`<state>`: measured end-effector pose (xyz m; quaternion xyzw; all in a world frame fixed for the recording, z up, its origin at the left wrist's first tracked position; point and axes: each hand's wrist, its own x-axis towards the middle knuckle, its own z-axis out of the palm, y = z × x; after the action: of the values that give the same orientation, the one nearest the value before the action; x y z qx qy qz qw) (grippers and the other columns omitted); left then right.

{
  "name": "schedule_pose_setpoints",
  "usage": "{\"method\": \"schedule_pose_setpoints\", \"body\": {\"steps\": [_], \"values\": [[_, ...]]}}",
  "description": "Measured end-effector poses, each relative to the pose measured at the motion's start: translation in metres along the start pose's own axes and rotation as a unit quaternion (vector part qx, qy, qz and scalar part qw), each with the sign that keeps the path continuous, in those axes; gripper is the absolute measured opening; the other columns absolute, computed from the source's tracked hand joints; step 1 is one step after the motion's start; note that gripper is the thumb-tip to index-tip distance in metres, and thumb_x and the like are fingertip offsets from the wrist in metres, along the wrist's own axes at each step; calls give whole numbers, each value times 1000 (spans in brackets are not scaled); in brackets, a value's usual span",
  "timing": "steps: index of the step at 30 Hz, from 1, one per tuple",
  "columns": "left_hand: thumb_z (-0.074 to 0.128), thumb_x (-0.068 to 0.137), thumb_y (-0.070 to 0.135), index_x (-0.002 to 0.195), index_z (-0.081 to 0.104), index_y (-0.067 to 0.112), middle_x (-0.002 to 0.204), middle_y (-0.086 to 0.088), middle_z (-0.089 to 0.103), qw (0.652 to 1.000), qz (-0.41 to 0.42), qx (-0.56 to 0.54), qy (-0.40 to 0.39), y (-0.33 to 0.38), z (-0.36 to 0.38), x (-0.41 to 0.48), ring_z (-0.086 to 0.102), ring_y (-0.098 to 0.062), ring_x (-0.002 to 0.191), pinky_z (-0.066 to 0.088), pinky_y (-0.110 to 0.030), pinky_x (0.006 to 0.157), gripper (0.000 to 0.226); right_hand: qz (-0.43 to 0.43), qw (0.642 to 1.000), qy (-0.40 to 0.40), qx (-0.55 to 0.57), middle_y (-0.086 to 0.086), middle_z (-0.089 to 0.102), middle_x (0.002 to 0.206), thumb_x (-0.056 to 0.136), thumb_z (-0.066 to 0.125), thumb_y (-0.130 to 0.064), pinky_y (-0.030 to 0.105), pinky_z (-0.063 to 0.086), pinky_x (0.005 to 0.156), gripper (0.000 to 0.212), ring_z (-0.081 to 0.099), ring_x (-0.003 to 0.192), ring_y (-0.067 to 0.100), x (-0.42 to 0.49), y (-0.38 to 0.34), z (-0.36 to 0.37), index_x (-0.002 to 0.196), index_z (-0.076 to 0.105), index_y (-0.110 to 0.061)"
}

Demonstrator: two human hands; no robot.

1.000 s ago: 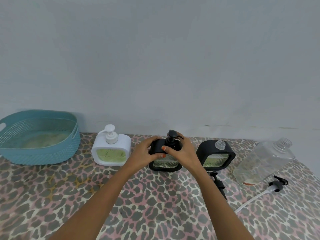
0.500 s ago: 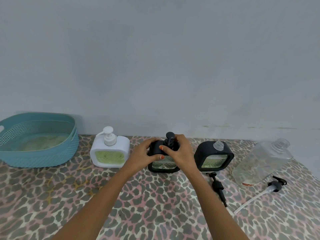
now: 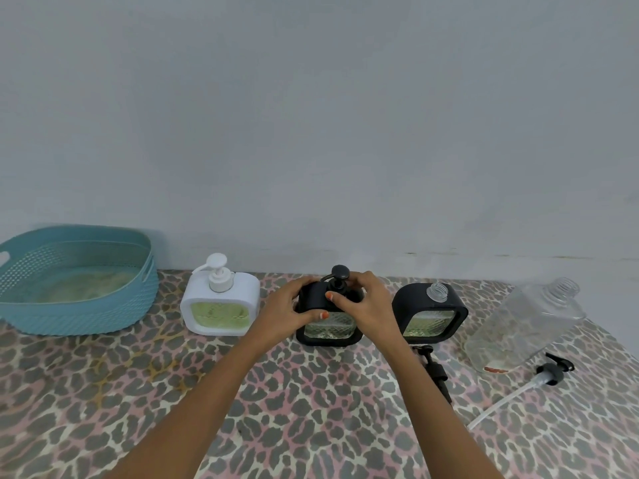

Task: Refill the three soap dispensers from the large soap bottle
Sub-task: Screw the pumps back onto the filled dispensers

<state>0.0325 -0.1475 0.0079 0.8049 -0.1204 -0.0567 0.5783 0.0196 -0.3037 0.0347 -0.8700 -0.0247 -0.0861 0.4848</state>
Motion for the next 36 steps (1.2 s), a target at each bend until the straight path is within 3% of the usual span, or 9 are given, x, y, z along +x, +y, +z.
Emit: {"method": "schedule_pose_setpoints", "body": {"steps": [4, 6, 11, 19, 24, 28, 33, 36], "values": [[75, 73, 15, 106, 44, 39, 109, 16, 49, 1000, -3, -9, 3, -1, 0, 0, 45, -5, 109, 37, -23, 94, 51, 9, 999, 39, -29, 2, 51, 94, 76, 73, -24, 15, 38, 72, 30, 50, 87, 14, 0, 1, 8, 99, 62, -10], [75, 73, 16, 101, 43, 43, 109, 16, 50, 1000, -1, -9, 2, -2, 0, 1, 46, -5, 110, 39, -25, 96, 51, 8, 999, 18, -28, 3, 53, 100, 77, 72, -24, 21, 40, 79, 32, 51, 93, 15, 1, 3, 6, 104, 60, -10], [75, 72, 14, 95, 42, 49, 104, 21, 51, 1000, 6, -9, 3, -2, 0, 2, 47, -5, 108, 39, -25, 95, 53, -25, 996, -63, -53, 2, 53, 93, 80, 69, -19, 11, 37, 70, 27, 50, 89, 16, 7, 5, -5, 103, 61, -6], [75, 73, 14, 105, 47, 37, 108, 16, 51, 1000, 8, -10, 2, -1, 1, 2, 46, -4, 109, 37, -22, 94, 48, 35, 999, 33, 13, -3, 57, 79, 70, 79, -20, 13, 43, 63, 31, 55, 75, 10, 5, 3, 9, 83, 52, -16], [75, 73, 14, 105, 47, 37, 112, 12, 54, 1000, 8, -13, -2, -4, 1, 2, 49, -8, 112, 40, -25, 98, 49, 39, 996, 71, -21, -3, 58, 76, 67, 80, -28, 27, 47, 67, 34, 57, 74, 14, 5, 2, 15, 72, 46, -24], [75, 72, 15, 104, 48, 40, 110, 15, 53, 1000, 11, -18, -3, -5, 0, 3, 49, -7, 111, 40, -26, 98, 49, 25, 1000, -18, 1, 1, 58, 99, 74, 75, -24, 22, 42, 75, 35, 55, 91, 17, 6, 4, 6, 102, 57, -13], [75, 72, 15, 104, 47, 38, 109, 15, 53, 1000, 14, -19, 0, -6, 1, 3, 48, -7, 110, 40, -25, 96, 49, 8, 1000, -23, -14, 4, 57, 89, 75, 75, -20, 19, 40, 69, 21, 54, 82, 17, 6, 4, 0, 90, 61, -14], [75, 72, 16, 107, 48, 36, 110, 14, 54, 1000, 14, -18, 4, -7, 2, 3, 49, -8, 112, 40, -26, 98, 49, 17, 1000, 12, -15, -5, 53, 74, 72, 77, -21, 10, 39, 60, 22, 51, 68, 7, 5, 3, 5, 81, 57, -15]]}}
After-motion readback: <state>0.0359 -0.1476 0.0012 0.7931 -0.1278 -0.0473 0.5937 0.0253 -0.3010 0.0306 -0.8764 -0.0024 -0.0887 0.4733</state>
